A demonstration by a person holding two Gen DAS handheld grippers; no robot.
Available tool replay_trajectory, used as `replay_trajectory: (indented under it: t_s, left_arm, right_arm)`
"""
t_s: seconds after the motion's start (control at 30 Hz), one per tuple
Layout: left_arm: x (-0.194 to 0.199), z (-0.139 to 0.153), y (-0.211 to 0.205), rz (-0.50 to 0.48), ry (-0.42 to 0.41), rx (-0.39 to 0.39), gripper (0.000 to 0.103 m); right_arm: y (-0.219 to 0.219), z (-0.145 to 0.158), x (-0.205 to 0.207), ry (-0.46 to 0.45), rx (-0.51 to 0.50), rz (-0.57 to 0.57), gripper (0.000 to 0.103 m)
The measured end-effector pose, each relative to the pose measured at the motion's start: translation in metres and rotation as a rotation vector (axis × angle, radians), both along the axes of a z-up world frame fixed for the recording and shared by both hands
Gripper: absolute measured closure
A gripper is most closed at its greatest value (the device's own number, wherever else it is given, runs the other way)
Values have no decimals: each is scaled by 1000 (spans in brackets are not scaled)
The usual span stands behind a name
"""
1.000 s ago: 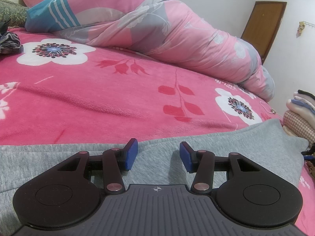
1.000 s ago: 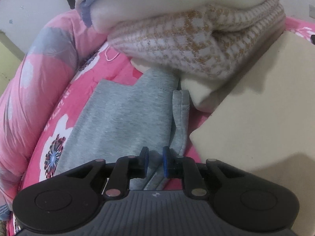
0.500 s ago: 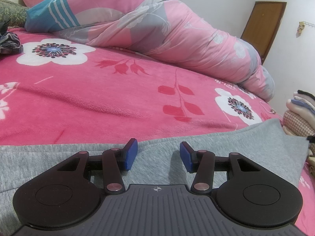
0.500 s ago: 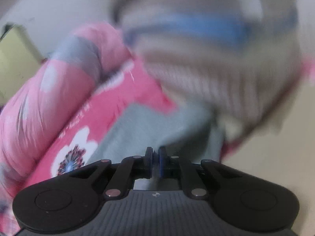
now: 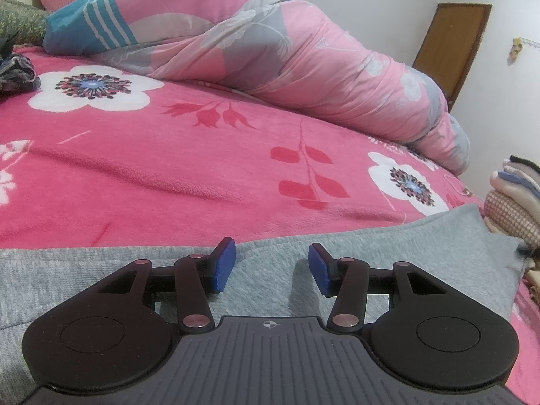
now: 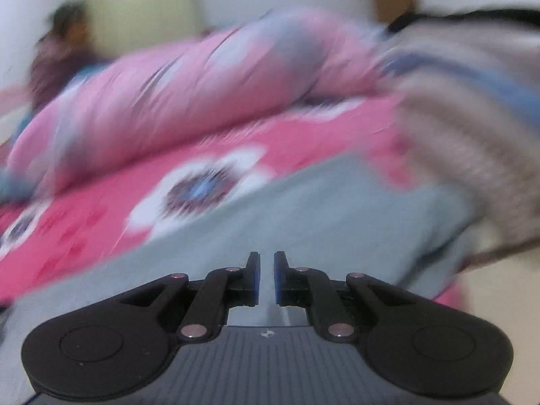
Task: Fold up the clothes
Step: 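Grasp the grey hood with the left gripper and lift it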
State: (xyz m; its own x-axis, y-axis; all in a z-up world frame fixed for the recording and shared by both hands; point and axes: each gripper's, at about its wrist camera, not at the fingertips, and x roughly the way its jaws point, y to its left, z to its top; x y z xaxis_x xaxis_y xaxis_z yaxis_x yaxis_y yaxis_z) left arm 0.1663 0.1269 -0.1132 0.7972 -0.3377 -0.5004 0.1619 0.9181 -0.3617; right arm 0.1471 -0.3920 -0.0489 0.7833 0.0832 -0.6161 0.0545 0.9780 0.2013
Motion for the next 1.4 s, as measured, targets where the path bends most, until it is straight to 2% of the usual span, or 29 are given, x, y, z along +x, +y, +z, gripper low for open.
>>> replay_trajectory:
  t_s: [0.03,0.1,0.17,0.23,0.37,0.43,0.5,0.6,0.67,0.77,0.93,1.07,1.2,1.3,1.33,1.4]
  left_arm:
    - [0,1,1,5,2,-10,54]
    - [-12,15,9,40,-26,-29,52]
    - [-41,38,22,62,-97,-69,48]
    - [-80,57,40,24,-143,-184,44]
    - [-168,63,59,-1,-177,-251,38]
    - [-206,55,73,74,-176,-264,37]
    - [-239,44,88,172,-174,-269,35]
    - [-273,23,110,281,-148,-302,33]
    - [-284,8,123,343,-99,-351,32]
    - [-293,-10,136,429,-35,-400,31]
    - [-291,-29,152,484,-20,-504,25]
    - [-302,-27,154,528,-34,-511,25]
    - [-312,-30,162,612,-63,-513,21]
    - [-300,-39,171,602,-80,-533,21]
    - [-300,-40,171,610,-95,-536,22]
    - [-299,-41,171,626,-123,-542,36]
  right_arm:
    - [2,-12,4,65,-9,-20,95]
    - [-6,-27,6,152,-32,-127,94]
    - [-2,-10,-10,72,-30,-129,94]
    - [14,12,-28,-22,-44,-84,94]
    - [81,45,-59,-146,-90,122,85]
    - [120,55,-71,-176,-99,236,84]
    - [160,59,-85,-192,-40,361,83]
    - [211,62,-98,-180,49,532,69]
    - [248,61,-102,-169,70,648,68]
    - [301,61,-106,-155,24,768,66]
    - [340,53,-110,-90,105,864,59]
    - [349,49,-124,-47,106,818,59]
    - [352,51,-125,-51,107,809,59]
    - [359,48,-124,-42,139,808,59]
    - [363,47,-123,-39,149,808,59]
    - [370,47,-124,-40,141,817,59]
